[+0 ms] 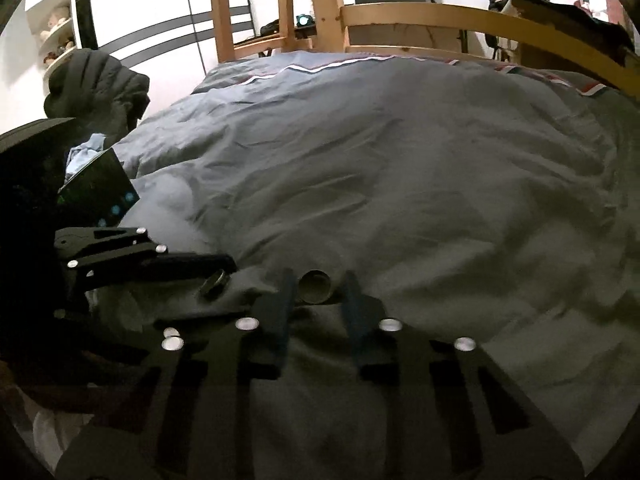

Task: Organize jewelry
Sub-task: 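Grasp the silver ring with the left tool while the right tool grasps the dark ring, then carry both rings over the black box and open both tools to drop them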

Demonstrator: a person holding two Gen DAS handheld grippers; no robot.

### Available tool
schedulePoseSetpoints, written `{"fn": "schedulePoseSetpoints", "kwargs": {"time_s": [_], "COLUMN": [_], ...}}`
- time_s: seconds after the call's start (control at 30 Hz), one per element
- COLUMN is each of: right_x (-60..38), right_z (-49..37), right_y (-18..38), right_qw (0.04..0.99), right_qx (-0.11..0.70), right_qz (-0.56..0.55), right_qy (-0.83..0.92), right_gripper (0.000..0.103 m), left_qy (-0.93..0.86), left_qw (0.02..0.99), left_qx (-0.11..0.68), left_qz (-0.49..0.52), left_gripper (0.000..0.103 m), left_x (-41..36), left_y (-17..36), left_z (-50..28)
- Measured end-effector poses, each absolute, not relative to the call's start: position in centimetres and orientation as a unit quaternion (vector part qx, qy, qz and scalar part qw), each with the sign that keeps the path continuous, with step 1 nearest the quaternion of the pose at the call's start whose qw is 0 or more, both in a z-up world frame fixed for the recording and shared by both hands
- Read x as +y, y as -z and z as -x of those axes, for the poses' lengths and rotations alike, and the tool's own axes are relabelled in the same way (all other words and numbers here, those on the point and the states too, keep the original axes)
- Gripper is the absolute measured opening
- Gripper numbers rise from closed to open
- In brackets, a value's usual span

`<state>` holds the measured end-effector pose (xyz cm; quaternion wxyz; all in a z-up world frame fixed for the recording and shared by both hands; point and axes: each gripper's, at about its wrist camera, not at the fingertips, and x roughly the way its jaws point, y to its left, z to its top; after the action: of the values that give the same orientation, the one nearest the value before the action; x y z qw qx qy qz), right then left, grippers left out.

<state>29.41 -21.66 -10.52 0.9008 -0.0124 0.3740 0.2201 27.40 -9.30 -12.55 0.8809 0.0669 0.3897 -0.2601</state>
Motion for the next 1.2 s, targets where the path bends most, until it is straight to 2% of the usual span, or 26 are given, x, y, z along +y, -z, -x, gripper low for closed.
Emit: {"fn": "schedulePoseSetpoints", "kwargs": {"time_s": [0.03, 0.07, 0.7, 1.2], "right_x": [-21.6, -21.7, -24.5, -22.5], "right_z": [-29.3, -29.1, -29.0, -25.3], "right_y": [10.4, 10.2, 7.3, 2.9], "right_qw": [0.902, 0.903, 0.914, 0.919], "right_qx": [0.372, 0.369, 0.336, 0.317], "right_qz": [0.012, 0.013, -0.056, -0.054], "right_qy": [-0.220, -0.220, -0.219, -0.227], "right_gripper": [0.020, 0.020, 0.020, 0.020], "left_qy": [0.264, 0.266, 0.259, 0.218], "left_qw": [0.880, 0.879, 0.894, 0.920], "left_qx": [0.390, 0.389, 0.364, 0.320], "left_qz": [-0.069, -0.072, -0.037, -0.063], "left_gripper": [0.020, 0.018, 0.017, 0.017], "left_x": [-9.4, -9.6, -9.1, -5.9], "left_y": [12.4, 12.3, 9.1, 1.0], "left_z": [-27.3, -27.2, -26.6, -21.6]}}
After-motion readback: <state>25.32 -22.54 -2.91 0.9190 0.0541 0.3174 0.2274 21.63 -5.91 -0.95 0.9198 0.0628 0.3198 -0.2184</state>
